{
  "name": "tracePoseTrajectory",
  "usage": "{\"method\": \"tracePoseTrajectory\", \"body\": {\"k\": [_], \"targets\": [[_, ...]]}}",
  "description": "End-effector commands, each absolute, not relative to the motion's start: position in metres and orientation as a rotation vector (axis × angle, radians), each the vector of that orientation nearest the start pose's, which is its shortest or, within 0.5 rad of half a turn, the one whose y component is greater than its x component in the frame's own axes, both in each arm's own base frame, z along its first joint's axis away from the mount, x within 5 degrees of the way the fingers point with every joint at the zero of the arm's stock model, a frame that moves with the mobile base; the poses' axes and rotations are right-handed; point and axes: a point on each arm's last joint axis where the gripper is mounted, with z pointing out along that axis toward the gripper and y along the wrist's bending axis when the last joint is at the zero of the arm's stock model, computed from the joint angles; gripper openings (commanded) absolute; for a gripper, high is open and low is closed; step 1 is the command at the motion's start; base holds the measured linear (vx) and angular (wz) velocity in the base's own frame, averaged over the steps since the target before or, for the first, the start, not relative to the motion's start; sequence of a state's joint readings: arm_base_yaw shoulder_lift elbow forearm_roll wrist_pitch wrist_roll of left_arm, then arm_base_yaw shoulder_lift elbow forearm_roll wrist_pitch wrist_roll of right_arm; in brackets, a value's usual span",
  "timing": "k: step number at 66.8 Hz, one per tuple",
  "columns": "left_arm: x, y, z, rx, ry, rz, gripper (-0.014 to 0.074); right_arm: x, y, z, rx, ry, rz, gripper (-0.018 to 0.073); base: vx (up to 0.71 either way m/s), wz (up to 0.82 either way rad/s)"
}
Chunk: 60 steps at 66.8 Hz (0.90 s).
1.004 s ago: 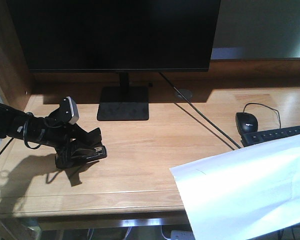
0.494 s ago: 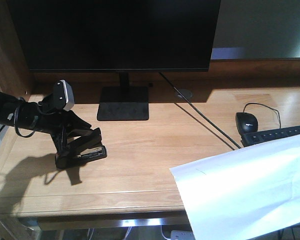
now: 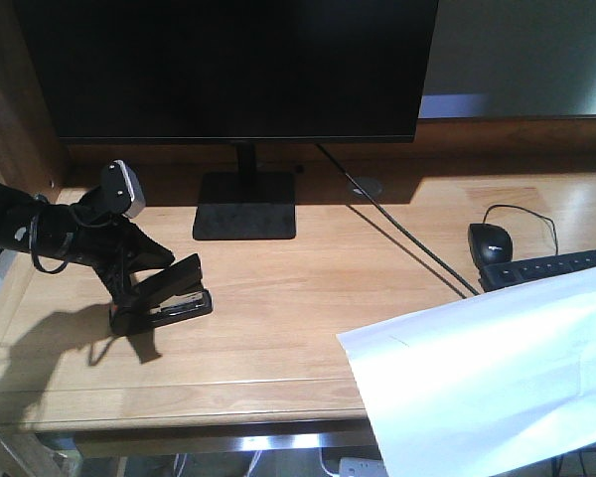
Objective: Grab stapler and paper to desk for stapling
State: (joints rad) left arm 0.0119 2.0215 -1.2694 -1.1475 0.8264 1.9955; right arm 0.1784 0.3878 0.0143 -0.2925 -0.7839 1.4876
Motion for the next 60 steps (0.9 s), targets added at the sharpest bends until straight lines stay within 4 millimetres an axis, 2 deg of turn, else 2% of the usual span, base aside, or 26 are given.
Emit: {"method": "tracePoseTrajectory", "body": {"k": [1,60], "targets": [[0.4006,-0.0619,0.1910,1.275,1.865,-0.538,-0.0007,0.0720,0.0327,0.2615,0.417,1.076,1.433,-0.0005,0.00,0.00],[0.4004,-0.0620,0.1914,1.275,1.863,-0.539,-0.0007,0.0720,0.0327,0.2616,0.416,1.076,1.433,-0.0005,0.00,0.00]]}}
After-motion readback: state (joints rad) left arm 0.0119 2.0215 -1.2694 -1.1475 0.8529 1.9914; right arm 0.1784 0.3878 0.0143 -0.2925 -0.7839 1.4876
